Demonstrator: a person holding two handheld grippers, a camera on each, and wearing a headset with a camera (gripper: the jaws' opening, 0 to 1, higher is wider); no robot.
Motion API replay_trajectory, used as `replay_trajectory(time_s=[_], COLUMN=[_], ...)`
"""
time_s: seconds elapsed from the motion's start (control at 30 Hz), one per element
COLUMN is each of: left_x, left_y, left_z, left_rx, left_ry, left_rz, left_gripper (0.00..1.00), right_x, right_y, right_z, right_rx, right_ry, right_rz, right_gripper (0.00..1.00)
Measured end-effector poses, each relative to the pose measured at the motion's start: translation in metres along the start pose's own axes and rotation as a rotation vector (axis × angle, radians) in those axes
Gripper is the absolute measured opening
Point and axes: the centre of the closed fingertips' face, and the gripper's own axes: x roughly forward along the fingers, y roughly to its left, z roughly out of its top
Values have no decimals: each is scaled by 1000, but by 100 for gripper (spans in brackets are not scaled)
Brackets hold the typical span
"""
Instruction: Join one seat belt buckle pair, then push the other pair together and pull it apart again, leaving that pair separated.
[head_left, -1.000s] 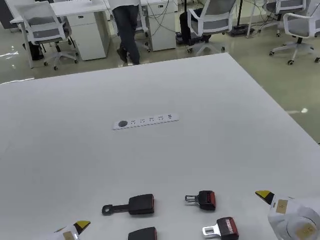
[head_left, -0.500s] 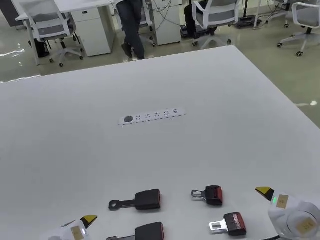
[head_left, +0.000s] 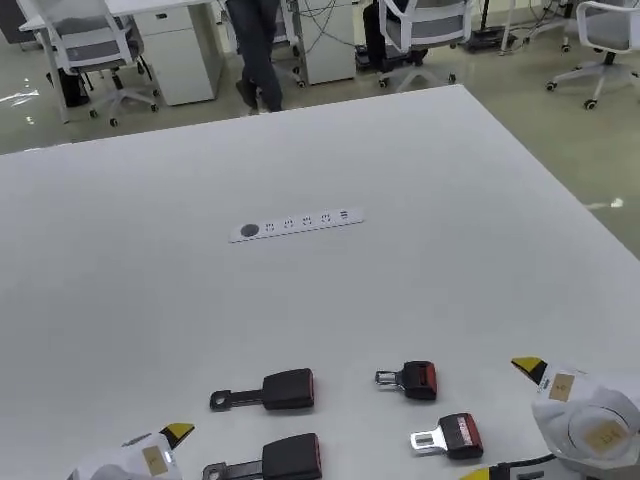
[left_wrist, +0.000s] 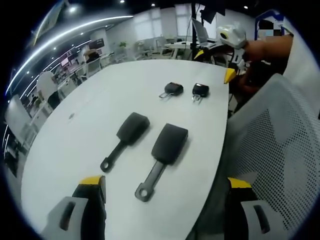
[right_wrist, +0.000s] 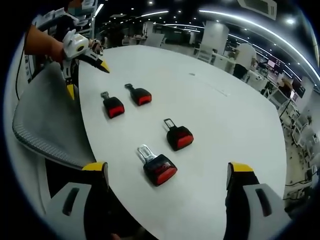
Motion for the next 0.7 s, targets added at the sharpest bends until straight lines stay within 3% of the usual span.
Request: replay_trajectory(time_s=[0.17, 0.23, 0.57, 0.7], left_x=[2, 4, 5, 1], left_y=[9, 8, 0, 0], left_z=[7, 8, 5, 19], left_rx=[-15, -17, -10, -34], left_ry=[-26, -25, -11, -75], left_rz=[18, 17, 16, 29], left_gripper=[100, 100, 100, 97], right_x=[0, -1, 1, 2], right_y=[-1, -2, 5, 5], right_z=[-3, -1, 4, 2], right_rx=[-4, -14, -49, -45], right_ry=[6, -1, 1, -7], right_rz=[1, -14, 6, 11], right_gripper=[100, 100, 98, 96])
